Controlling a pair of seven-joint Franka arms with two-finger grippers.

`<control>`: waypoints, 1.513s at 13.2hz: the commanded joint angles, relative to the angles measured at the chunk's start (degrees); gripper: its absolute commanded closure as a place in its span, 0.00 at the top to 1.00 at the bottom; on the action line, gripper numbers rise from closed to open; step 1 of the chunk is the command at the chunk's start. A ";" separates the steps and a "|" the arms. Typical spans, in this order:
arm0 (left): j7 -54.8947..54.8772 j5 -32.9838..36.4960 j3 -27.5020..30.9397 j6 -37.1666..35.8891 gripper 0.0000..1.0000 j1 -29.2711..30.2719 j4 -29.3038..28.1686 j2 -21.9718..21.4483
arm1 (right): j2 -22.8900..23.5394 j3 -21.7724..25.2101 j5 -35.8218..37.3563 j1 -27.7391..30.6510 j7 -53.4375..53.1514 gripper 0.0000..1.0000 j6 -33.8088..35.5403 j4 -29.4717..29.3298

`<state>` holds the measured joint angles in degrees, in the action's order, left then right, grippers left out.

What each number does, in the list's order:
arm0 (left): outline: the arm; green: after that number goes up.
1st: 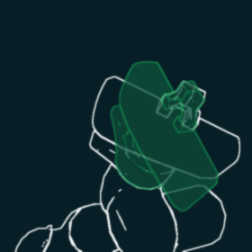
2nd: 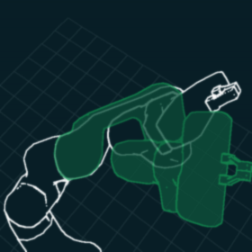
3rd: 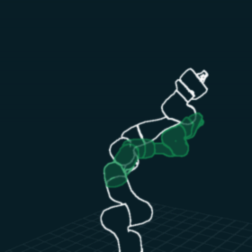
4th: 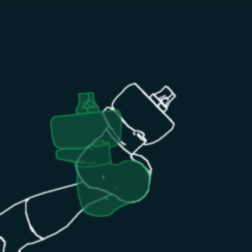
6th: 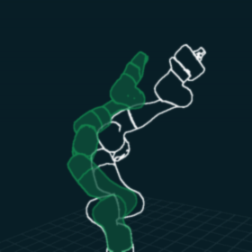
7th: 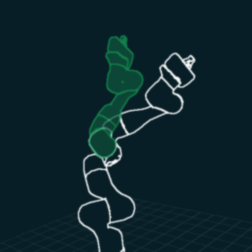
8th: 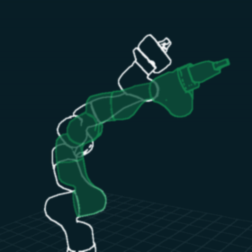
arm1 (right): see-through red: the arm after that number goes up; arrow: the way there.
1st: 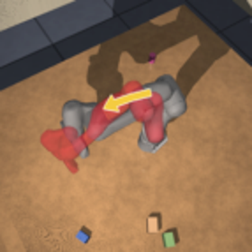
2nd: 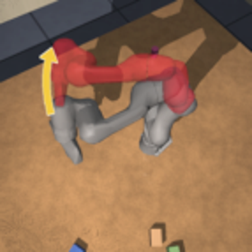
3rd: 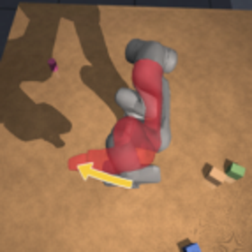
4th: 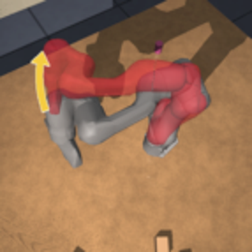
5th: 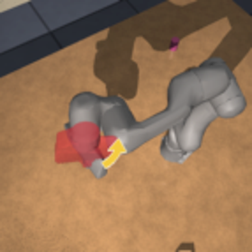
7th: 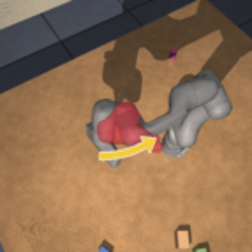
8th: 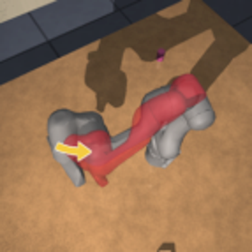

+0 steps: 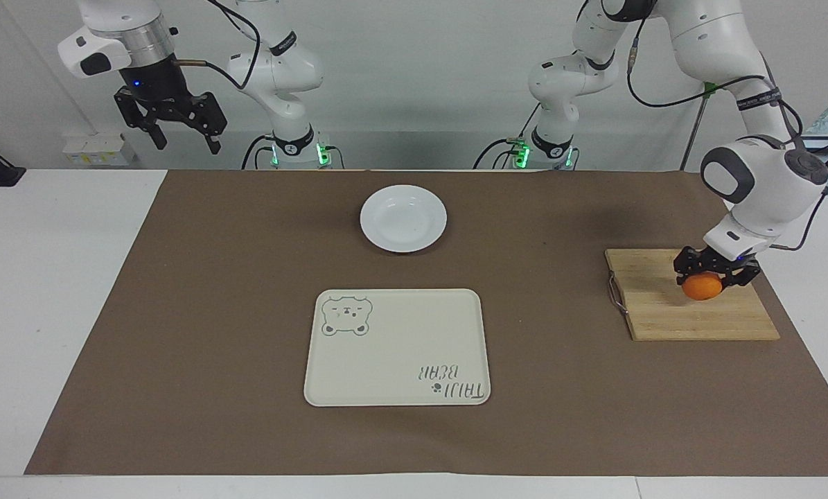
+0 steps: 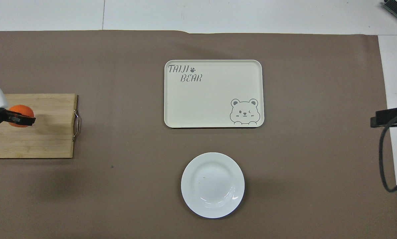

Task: Place orange and plate with both arms
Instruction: 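Carry the orange with the left gripper over the white plate and lower it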

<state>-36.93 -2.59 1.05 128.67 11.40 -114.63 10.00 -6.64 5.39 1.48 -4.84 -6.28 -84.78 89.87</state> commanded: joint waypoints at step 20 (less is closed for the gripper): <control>58.54 -1.54 0.27 2.99 0.00 -64.38 -4.47 -1.66 | 0.40 -0.20 -1.04 0.89 1.62 1.00 1.11 -1.01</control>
<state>20.37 -3.62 0.02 130.05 -50.18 -118.56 7.55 -6.64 5.39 1.48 -4.84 -6.28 -84.78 89.87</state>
